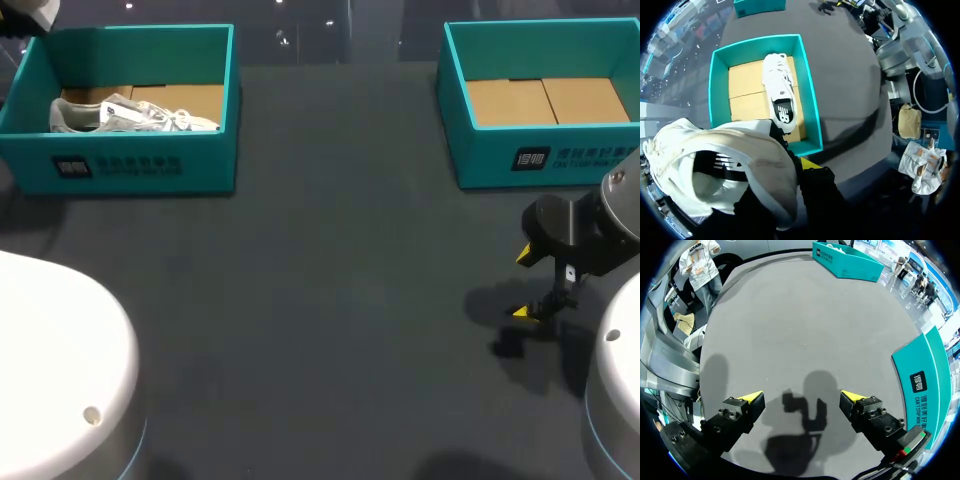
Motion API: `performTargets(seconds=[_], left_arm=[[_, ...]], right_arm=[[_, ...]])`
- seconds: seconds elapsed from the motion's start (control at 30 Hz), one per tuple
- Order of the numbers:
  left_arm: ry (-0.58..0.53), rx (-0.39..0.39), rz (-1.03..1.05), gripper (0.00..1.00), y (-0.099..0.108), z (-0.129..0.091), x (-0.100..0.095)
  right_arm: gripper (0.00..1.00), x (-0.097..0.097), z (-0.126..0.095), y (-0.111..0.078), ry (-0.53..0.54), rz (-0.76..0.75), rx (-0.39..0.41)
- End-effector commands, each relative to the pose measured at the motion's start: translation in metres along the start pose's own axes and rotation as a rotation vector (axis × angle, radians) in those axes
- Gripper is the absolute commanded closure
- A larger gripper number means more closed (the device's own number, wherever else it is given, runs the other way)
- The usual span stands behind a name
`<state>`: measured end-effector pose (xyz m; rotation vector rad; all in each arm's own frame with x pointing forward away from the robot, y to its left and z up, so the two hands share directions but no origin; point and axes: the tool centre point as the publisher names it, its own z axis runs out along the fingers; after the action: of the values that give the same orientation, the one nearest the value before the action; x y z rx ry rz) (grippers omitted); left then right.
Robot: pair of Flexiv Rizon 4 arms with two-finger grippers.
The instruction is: Take the shoe out of the shoebox, open the shoe tongue, remove and reinsert the insole, then place the shoe into the shoebox
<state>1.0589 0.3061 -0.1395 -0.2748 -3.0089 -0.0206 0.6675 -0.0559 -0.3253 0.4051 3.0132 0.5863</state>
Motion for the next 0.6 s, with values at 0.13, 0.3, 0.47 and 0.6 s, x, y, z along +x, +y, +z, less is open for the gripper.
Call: performTargets(seconds=[0.13, 0.3, 0.47, 0.6], left_arm=[[-0.021, 0.029, 0.282, 1.00, 0.001, 0.001, -0.006], [-0.065, -0.052, 0.561, 1.00, 0.011, 0.004, -0.006], [-0.065, -0.052, 0.561, 1.00, 0.011, 0.004, -0.006], [-0.065, -0.052, 0.561, 1.00, 0.011, 0.004, -0.006]], right_arm=[[0.00, 0.002, -0.001, 0.000, -0.003, 0.000, 0.000], [0.00, 0.002, -0.001, 0.000, -0.003, 0.000, 0.000], [0.00, 0.002, -0.001, 0.000, -0.003, 0.000, 0.000], [0.00, 0.002, -0.001, 0.000, -0.003, 0.000, 0.000]])
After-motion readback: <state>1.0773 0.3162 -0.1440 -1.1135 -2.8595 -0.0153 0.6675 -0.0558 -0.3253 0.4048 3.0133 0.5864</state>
